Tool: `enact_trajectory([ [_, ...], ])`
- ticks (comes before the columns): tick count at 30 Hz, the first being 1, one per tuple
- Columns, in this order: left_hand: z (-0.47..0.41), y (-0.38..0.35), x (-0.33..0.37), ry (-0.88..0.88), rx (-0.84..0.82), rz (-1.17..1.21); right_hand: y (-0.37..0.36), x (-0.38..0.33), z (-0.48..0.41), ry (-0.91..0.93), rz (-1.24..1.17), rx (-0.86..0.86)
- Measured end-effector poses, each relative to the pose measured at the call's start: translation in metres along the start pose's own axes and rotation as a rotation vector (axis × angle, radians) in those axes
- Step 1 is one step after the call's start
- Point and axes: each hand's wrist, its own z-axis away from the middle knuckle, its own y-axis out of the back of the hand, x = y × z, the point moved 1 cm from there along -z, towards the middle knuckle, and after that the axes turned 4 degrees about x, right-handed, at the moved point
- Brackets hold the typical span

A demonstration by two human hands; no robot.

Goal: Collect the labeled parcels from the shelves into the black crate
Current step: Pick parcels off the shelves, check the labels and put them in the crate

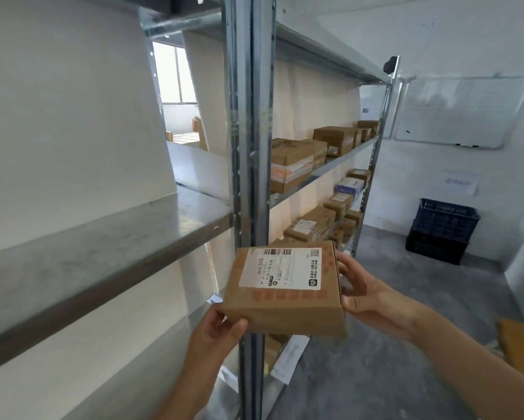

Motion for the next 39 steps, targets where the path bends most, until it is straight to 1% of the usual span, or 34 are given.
enact_trajectory([
  [4,0.026,0.010,0.016,-0.069,0.044,-0.013,-0.023,-0.003,0.009,-0.032,0.197,-0.056],
  [6,0.044,0.010,0.028,-0.098,0.105,-0.023,-0.036,-0.003,0.018,-0.056,0.245,-0.081],
  [8,0.064,0.007,0.040,-0.135,0.189,-0.050,-0.052,-0.002,0.026,-0.117,0.202,-0.066],
  [11,0.101,0.008,0.049,-0.156,0.333,-0.095,-0.070,0.003,0.037,-0.223,0.033,0.002],
  [12,0.116,0.009,0.049,-0.150,0.386,-0.104,-0.075,0.006,0.041,-0.243,-0.004,-0.015],
  [14,0.147,0.010,0.047,-0.140,0.478,-0.124,-0.090,0.018,0.055,-0.242,0.007,-0.124],
  [16,0.180,0.011,0.045,-0.113,0.520,-0.139,-0.107,0.035,0.071,-0.226,0.035,-0.209],
  [21,0.278,0.021,0.039,-0.053,0.496,-0.268,-0.160,0.078,0.117,-0.240,-0.026,-0.377],
  [23,0.320,0.030,0.040,-0.023,0.517,-0.253,-0.185,0.091,0.135,-0.268,-0.047,-0.457],
  [27,0.391,0.052,0.054,-0.029,0.647,-0.180,-0.241,0.099,0.164,-0.280,0.008,-0.641],
  [29,0.422,0.064,0.062,-0.054,0.692,-0.146,-0.273,0.101,0.174,-0.274,0.042,-0.710],
  [34,0.498,0.111,0.076,-0.086,0.838,-0.067,-0.363,0.114,0.199,-0.313,0.105,-0.808],
  [39,0.605,0.172,0.083,-0.109,1.017,-0.012,-0.487,0.143,0.249,-0.349,0.204,-0.920],
])
